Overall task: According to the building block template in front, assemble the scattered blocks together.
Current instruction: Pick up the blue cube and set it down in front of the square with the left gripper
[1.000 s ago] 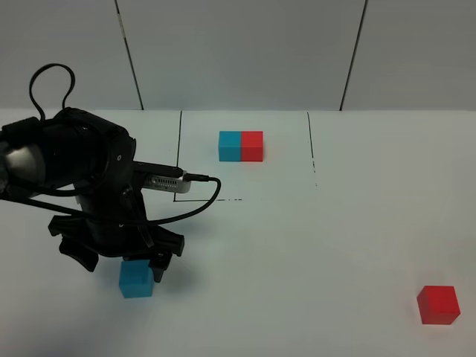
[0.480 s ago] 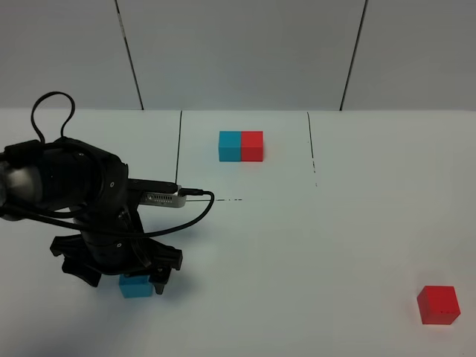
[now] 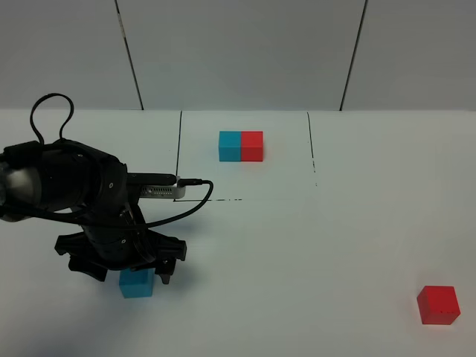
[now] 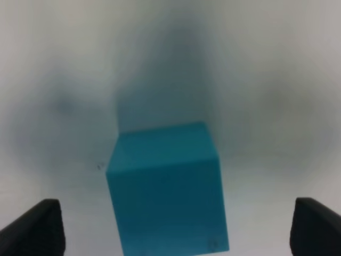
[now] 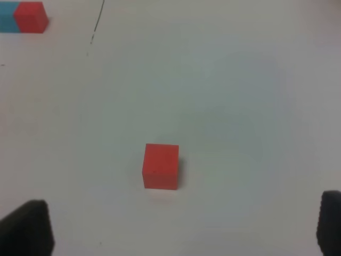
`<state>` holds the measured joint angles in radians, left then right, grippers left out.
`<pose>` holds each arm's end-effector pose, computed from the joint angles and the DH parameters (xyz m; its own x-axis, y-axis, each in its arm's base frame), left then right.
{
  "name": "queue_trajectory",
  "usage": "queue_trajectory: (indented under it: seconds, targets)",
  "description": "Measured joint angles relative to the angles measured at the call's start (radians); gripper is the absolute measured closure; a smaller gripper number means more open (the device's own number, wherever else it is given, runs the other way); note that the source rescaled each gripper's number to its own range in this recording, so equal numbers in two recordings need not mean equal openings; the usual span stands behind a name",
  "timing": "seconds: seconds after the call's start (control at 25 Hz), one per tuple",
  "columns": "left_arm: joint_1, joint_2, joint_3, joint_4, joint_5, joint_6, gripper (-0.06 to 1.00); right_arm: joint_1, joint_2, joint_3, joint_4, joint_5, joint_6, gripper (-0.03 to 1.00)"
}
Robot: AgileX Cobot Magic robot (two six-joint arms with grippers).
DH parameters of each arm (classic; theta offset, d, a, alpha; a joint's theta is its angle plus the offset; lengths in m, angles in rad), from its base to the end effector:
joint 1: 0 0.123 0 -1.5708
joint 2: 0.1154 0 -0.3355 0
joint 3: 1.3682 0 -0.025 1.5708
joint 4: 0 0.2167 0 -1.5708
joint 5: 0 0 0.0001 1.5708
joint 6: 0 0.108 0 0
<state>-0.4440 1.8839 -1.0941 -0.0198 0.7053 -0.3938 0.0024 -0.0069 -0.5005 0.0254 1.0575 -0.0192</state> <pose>0.3050 -0.1466 0.2006 -0.9891 0.0303 -0.1439 0.0416 0.9962 -0.0761 -0.0715 0.0022 0.2531 -0.4463 -0.0078 -0.8949 -0.0252 0.9997 0.0039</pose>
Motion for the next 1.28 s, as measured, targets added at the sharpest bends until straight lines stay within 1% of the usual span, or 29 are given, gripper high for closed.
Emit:
queue_trajectory:
  seconds: [0.24,0.4,0.68,0.76,0.84,0.92,1.0,1.04,1.12,1.2,1.28]
  targets:
    - [0.0,0.018,0.0,0.0,0.0,-0.005,0.08,0.0,0.0,0.0,0.0,0.0,0.0,-0.03]
    - [0.0,0.053,0.0,0.0,-0.002,-0.005,0.1,0.0,0.0,0.0,0.0,0.0,0.0,-0.03]
    - [0.0,0.082,0.0,0.0,-0.026,-0.005,0.1,0.0,0.0,0.0,0.0,0.0,0.0,-0.03]
    - [0.0,0.093,0.0,0.0,-0.027,-0.005,0.14,0.0,0.0,0.0,0.0,0.0,0.0,-0.03]
    - [0.0,0.101,0.0,0.0,-0.028,-0.005,0.21,0.0,0.0,0.0,0.0,0.0,0.0,-0.03]
    - [0.0,0.102,0.0,0.0,-0.028,-0.005,0.34,0.0,0.0,0.0,0.0,0.0,0.0,-0.03]
    - [0.0,0.102,0.0,0.0,-0.028,-0.005,0.53,0.0,0.0,0.0,0.0,0.0,0.0,-0.03]
    - [0.0,0.103,0.0,0.0,-0.028,-0.005,0.68,0.0,0.0,0.0,0.0,0.0,0.0,-0.03]
    - [0.0,0.103,0.0,0.001,-0.028,-0.005,0.93,0.0,0.0,0.0,0.0,0.0,0.0,-0.03]
    - [0.0,0.103,0.0,0.001,-0.025,0.004,0.94,0.0,0.0,0.0,0.0,0.0,0.0,-0.03]
    - [0.0,0.096,0.0,0.007,-0.013,0.049,0.94,0.0,0.0,0.0,0.0,0.0,0.0,-0.03]
